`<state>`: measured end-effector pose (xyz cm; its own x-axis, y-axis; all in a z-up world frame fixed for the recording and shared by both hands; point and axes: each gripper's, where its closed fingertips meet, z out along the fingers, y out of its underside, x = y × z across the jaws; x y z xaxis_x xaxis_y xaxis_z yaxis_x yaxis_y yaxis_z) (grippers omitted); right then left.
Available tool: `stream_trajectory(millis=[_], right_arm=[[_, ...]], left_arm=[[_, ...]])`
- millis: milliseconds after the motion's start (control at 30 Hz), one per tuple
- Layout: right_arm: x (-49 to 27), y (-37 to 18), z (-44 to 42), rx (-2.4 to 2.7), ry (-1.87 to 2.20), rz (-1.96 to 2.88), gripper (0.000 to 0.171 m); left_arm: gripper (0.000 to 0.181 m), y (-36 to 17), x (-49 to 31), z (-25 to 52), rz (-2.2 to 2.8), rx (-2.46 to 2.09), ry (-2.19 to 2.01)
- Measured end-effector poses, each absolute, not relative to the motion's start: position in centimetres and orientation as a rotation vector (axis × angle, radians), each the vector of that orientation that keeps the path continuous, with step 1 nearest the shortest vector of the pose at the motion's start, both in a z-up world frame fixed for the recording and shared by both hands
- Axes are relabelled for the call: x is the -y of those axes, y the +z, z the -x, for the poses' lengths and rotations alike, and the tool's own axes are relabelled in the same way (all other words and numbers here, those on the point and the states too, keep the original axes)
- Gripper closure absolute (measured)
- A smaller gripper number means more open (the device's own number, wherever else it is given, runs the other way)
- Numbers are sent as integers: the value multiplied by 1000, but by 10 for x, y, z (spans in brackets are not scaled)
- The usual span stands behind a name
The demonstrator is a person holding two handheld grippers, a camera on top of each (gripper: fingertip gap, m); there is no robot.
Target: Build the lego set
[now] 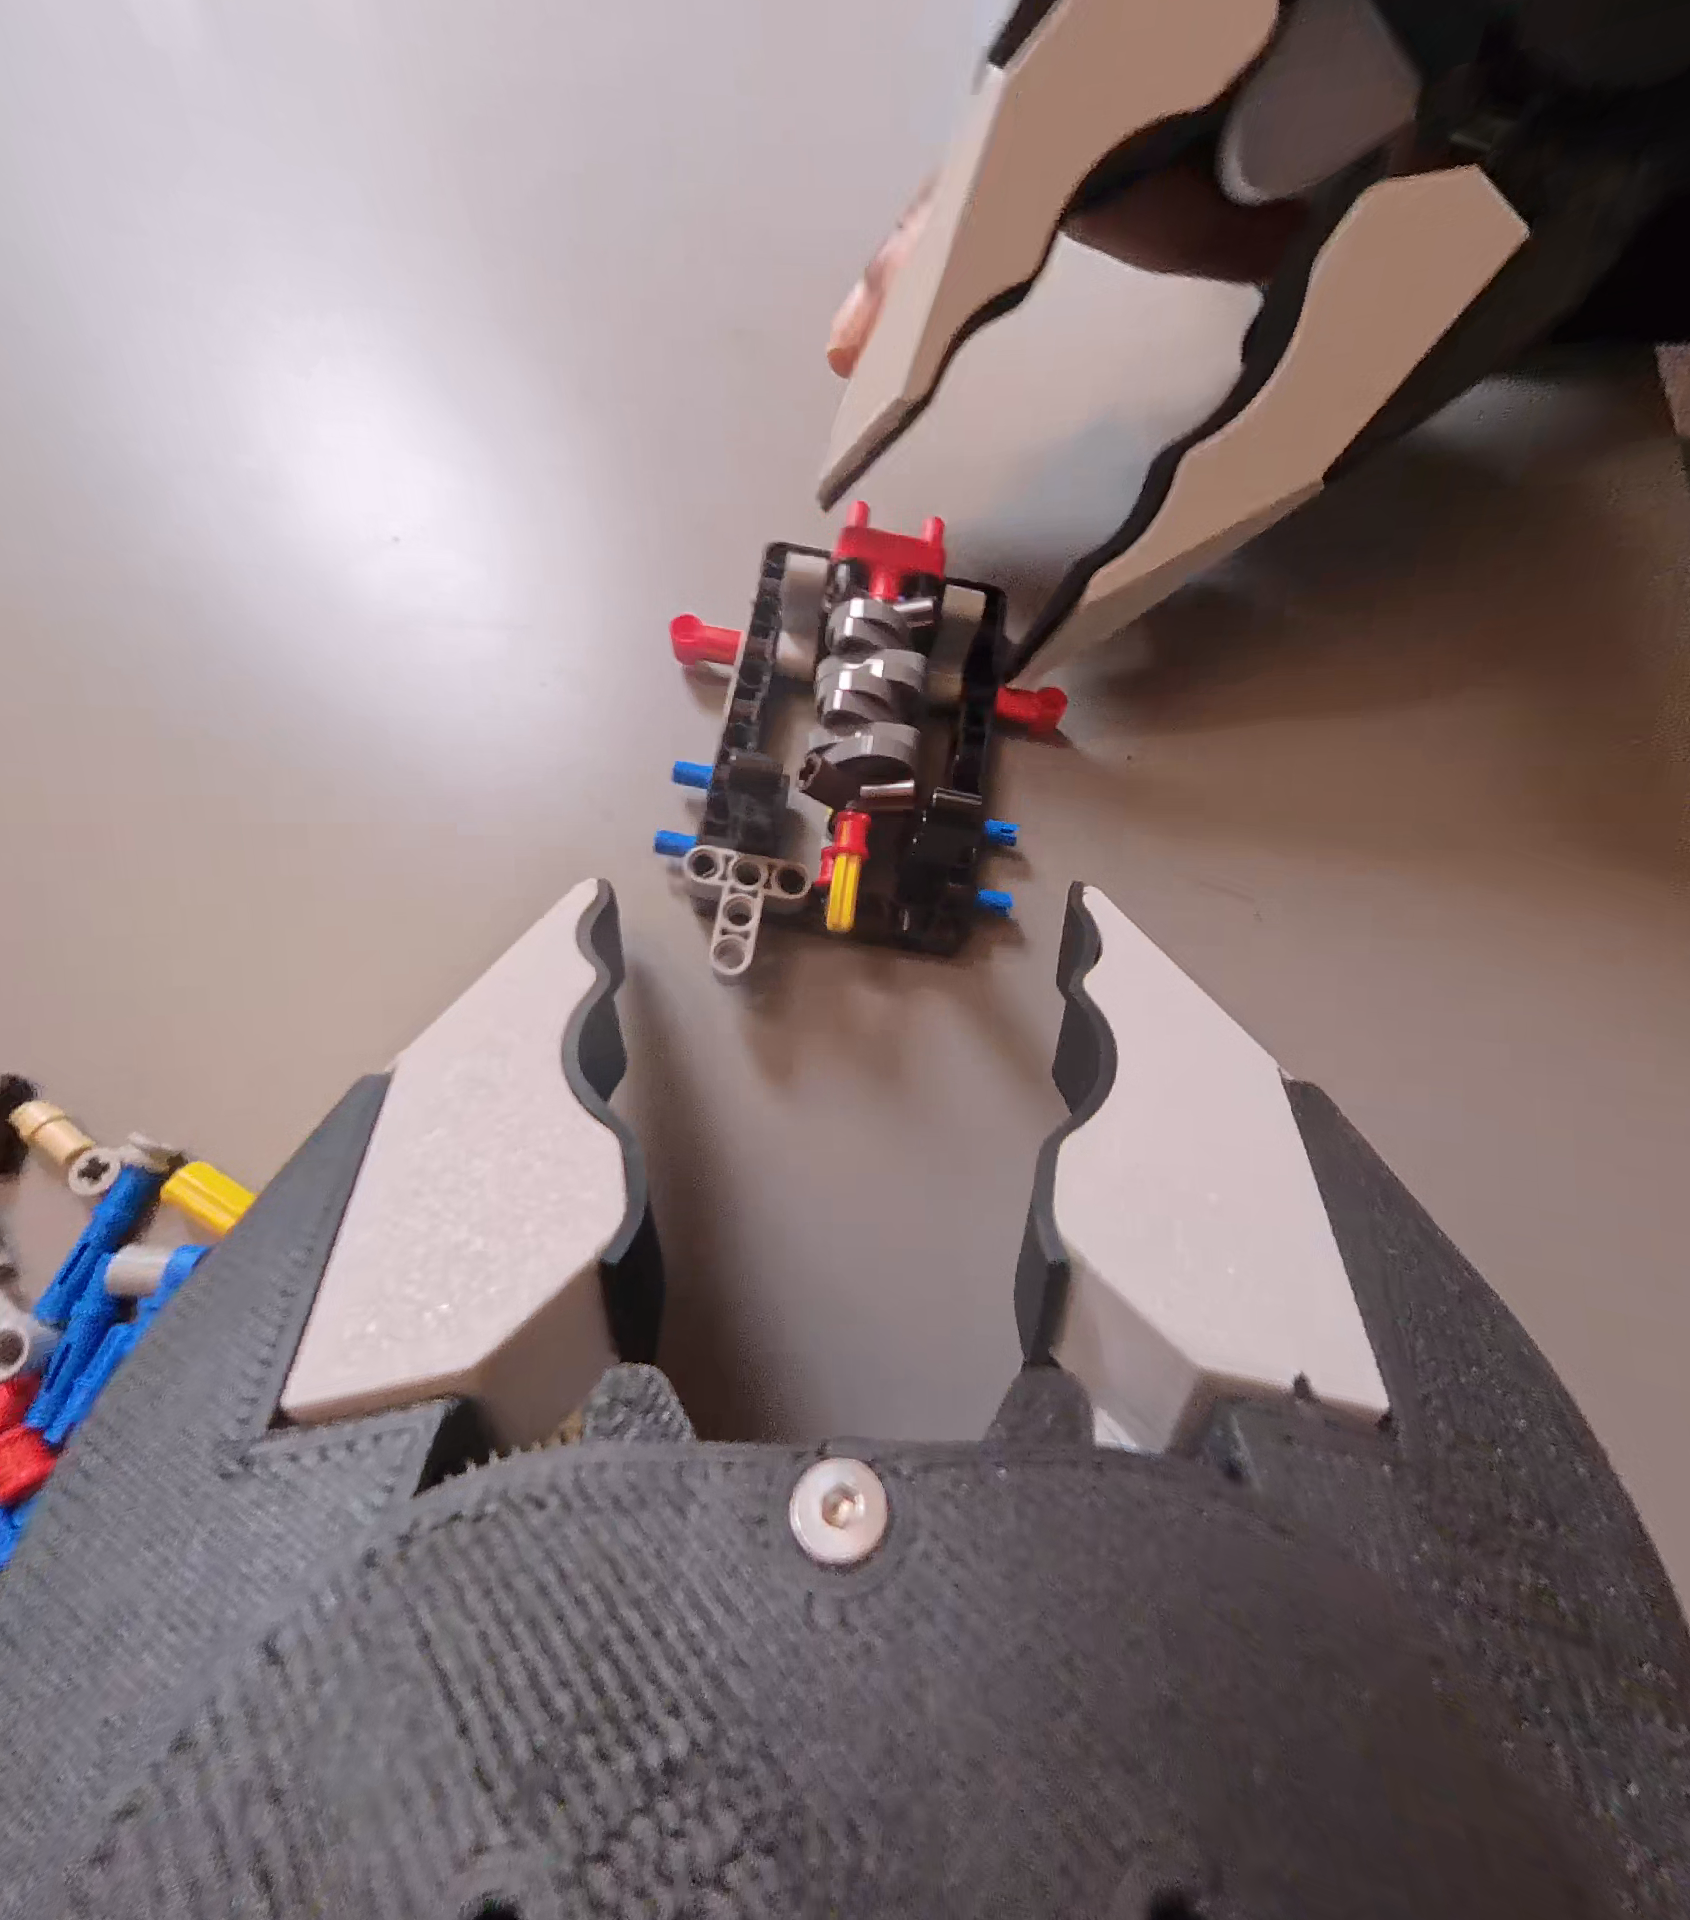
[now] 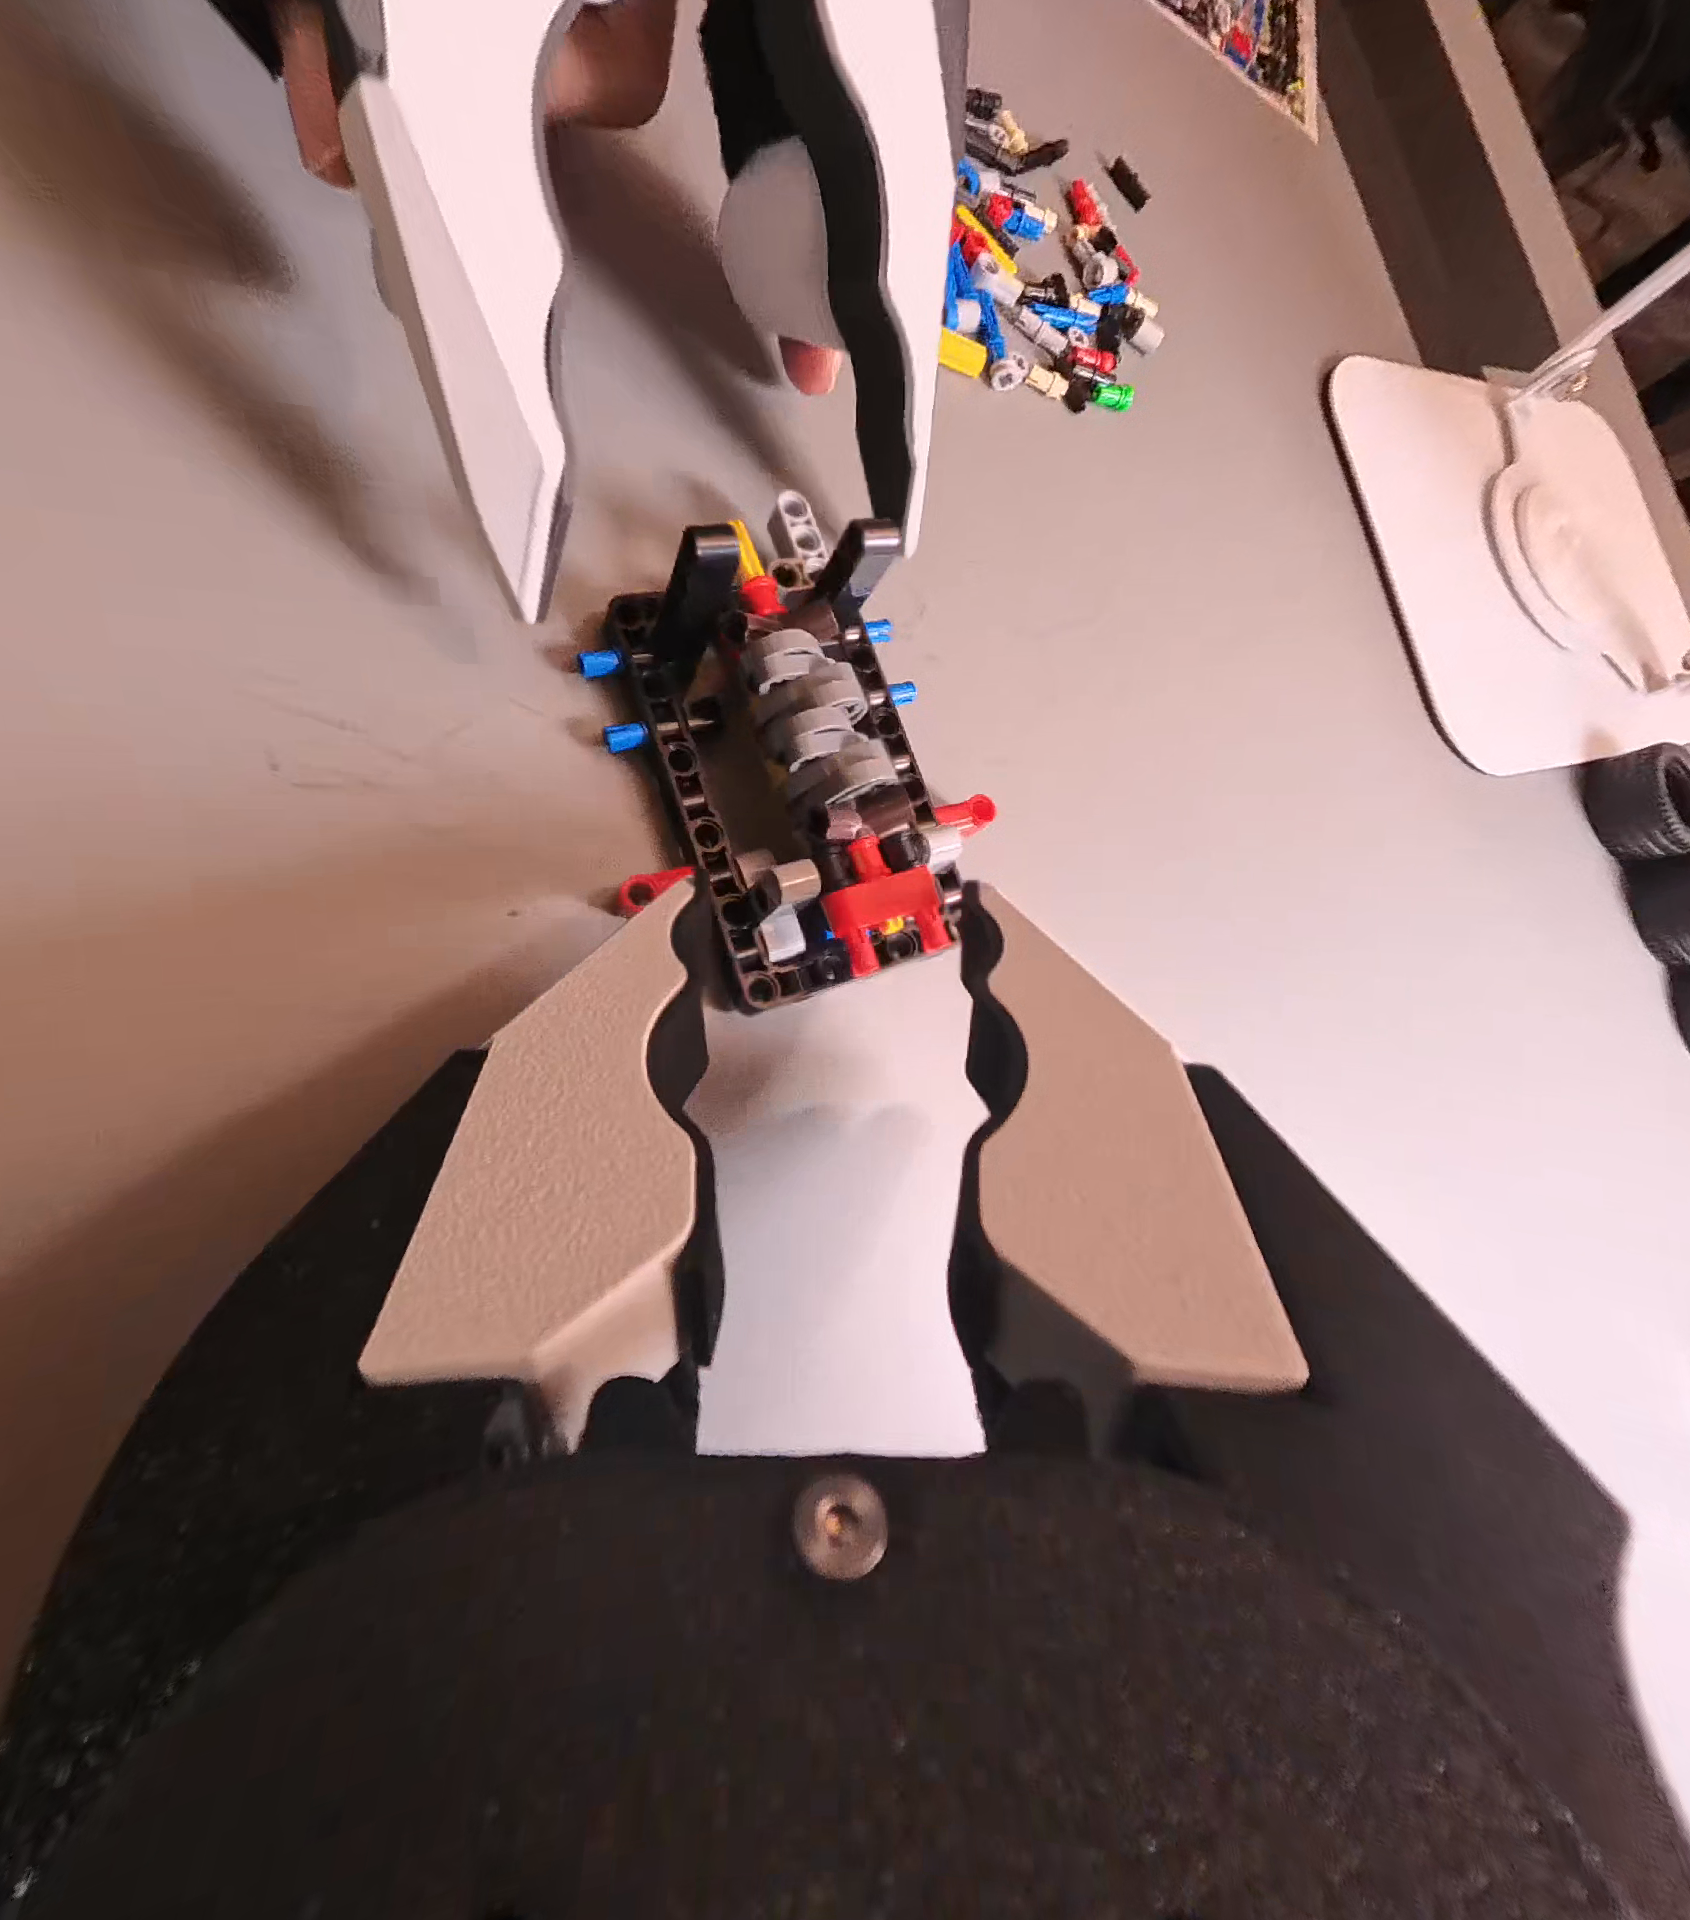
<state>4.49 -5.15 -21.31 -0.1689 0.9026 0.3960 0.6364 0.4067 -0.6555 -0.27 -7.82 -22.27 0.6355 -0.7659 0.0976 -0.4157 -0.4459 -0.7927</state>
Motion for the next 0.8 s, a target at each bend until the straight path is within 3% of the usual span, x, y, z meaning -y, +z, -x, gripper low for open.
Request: stream_trajectory(millis=[367, 500, 600, 733, 800], right_arm=[[-32, -202, -55, 1757, 307, 1424, 132], [10, -192, -65, 1879, 627, 1379, 135], [51, -179, -57, 1907, 852, 1309, 150], [73, -196, -47, 2022, 809, 1321, 147], [70, -201, -43, 2011, 782, 1354, 157]], left_arm=[[130, -222, 111, -22, 2024, -1104, -631], [135, -218, 98, -8, 2028, -1008, -613], [140, -218, 86, 1, 2054, -931, -613], [142, -217, 81, 1, 2050, -920, -589], [142, -217, 81, 1, 2041, -929, -564]])
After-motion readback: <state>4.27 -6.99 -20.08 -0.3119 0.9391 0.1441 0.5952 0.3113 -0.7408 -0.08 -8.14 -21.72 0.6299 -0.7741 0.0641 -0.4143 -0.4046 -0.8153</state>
